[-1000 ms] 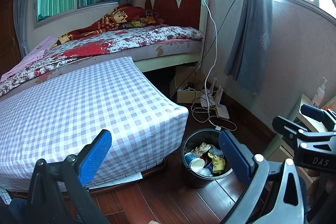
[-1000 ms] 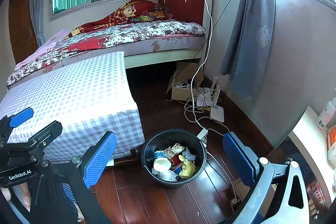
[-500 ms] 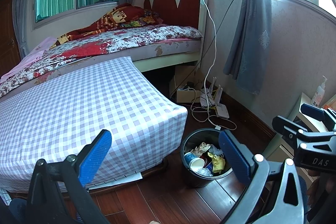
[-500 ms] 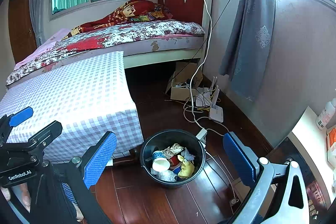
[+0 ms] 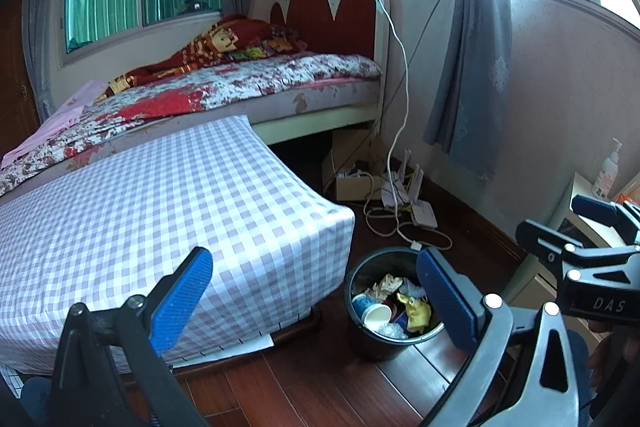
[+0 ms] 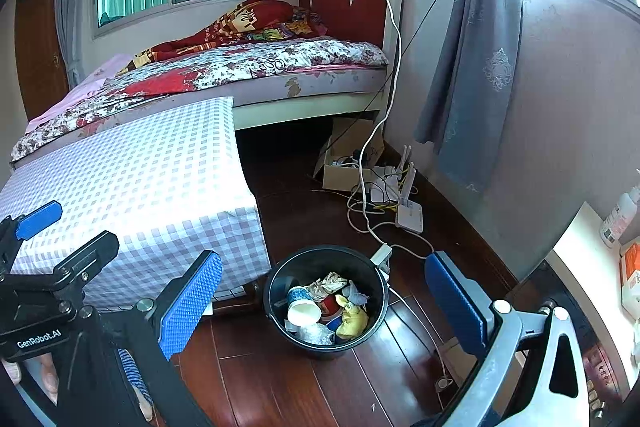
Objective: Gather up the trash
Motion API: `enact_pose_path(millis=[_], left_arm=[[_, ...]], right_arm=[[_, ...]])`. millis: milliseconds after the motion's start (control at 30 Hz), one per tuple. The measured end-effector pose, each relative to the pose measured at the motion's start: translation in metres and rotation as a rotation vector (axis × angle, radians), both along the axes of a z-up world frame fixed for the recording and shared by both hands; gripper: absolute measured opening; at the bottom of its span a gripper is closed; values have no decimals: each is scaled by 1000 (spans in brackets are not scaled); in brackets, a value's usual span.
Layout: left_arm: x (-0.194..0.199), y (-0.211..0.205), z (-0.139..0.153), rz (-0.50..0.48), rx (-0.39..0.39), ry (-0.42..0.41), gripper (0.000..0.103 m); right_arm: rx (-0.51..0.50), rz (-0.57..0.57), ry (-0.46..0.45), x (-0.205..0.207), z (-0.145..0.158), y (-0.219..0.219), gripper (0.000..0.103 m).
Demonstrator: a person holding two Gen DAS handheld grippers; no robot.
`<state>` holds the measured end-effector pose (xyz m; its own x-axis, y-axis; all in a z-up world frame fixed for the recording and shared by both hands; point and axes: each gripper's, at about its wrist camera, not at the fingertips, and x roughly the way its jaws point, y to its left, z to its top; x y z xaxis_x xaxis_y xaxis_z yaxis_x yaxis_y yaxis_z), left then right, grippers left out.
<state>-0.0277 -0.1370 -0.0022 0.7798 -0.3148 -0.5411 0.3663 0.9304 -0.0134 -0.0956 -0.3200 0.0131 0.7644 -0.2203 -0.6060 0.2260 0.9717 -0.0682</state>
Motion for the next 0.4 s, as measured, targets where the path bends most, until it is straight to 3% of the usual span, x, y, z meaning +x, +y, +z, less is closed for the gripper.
enact_pose_path(millis=[400], left_arm=[[-5, -3, 0, -28, 12, -9, 102]], right_arm=[[2, -10, -2, -2, -1, -1, 102]])
